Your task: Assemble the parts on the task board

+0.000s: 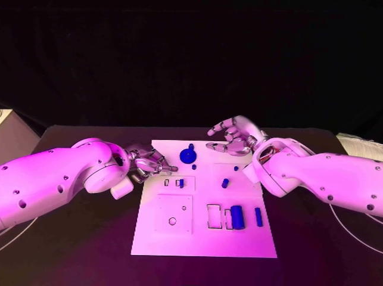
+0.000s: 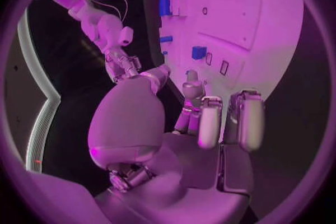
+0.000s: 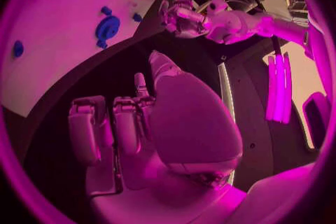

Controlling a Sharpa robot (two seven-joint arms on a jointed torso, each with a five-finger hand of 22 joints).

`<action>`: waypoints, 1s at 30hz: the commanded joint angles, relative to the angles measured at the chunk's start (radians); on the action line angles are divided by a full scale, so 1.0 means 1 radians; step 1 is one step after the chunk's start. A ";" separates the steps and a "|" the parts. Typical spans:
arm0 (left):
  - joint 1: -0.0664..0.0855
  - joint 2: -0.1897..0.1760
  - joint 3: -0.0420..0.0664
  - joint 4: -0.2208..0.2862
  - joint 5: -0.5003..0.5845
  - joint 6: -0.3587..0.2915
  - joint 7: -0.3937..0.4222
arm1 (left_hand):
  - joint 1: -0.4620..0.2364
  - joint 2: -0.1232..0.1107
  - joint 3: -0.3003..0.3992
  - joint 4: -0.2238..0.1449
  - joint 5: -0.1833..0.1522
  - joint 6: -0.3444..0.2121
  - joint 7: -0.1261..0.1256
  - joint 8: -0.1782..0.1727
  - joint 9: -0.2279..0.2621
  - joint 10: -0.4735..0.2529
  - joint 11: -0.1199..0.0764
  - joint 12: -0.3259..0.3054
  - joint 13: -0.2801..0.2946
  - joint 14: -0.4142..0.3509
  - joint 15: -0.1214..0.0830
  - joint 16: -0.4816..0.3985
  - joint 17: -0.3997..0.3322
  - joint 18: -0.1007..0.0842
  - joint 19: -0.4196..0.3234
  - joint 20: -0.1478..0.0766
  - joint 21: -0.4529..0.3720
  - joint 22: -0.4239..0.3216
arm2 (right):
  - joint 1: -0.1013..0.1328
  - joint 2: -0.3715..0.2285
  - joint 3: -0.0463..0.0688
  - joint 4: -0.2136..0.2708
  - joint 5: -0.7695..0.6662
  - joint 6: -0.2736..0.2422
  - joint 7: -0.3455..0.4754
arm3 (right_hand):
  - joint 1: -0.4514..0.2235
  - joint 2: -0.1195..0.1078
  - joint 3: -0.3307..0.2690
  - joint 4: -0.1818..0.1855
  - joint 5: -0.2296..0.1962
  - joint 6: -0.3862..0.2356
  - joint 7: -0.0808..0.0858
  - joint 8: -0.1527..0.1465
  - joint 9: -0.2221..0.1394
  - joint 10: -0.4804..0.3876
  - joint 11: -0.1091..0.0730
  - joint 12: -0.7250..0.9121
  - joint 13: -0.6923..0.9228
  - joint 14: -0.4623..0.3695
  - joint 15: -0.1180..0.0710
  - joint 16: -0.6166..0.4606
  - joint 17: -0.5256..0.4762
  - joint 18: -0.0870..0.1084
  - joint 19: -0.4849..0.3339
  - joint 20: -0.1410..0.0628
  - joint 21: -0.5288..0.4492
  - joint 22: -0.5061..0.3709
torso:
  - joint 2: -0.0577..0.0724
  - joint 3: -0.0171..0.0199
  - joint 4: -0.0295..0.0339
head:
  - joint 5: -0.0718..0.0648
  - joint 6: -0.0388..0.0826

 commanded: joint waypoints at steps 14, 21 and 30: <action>0.058 0.142 -0.032 -0.081 -0.201 0.157 -0.232 | -0.055 0.019 -0.058 0.020 -0.001 -0.015 -0.005 0.027 0.032 0.001 -0.002 0.017 0.021 0.106 -0.007 0.003 0.263 -0.010 -0.007 -0.001 -0.005 0.033 | 0.038 -0.010 0.001 -0.075 0.163 0.055 -0.004 | -0.004 -0.012 0.005 0.006 0.008 -0.002 0.004 0.004 -0.001 0.030 0.006 -0.006 0.193 0.091 0.005 -0.003 0.193 -0.003 0.083 0.008 -0.008 0.233 | -0.021 0.0082 -0.0040 | 0.018 -0.023; 0.065 0.185 -0.041 -0.120 -0.236 0.199 -0.247 | -0.063 0.027 -0.066 0.020 -0.001 -0.020 -0.005 0.030 0.038 -0.001 -0.002 0.019 0.023 0.106 -0.007 0.003 0.263 -0.009 -0.009 -0.001 -0.007 0.030 | 0.039 -0.010 0.001 -0.083 0.148 0.060 -0.017 | -0.005 -0.012 0.006 0.006 0.008 -0.003 0.004 0.004 -0.001 0.029 0.006 -0.006 0.192 0.091 0.006 -0.003 0.193 -0.002 0.083 0.008 -0.009 0.233 | -0.020 0.0083 -0.0015 | 0.018 -0.027; 0.068 0.225 -0.048 -0.161 -0.262 0.249 -0.255 | -0.071 0.037 -0.073 0.020 -0.001 -0.025 -0.004 0.033 0.045 -0.004 -0.002 0.020 0.024 0.106 -0.007 0.003 0.263 -0.009 -0.011 -0.001 -0.008 0.028 | 0.041 -0.010 0.001 -0.088 0.141 0.064 -0.027 | -0.009 -0.012 0.007 0.008 0.009 -0.005 0.004 0.004 -0.001 0.028 0.006 -0.008 0.191 0.090 0.006 -0.004 0.192 -0.002 0.082 0.008 -0.010 0.232 | -0.016 0.0068 -0.0046 | 0.020 -0.027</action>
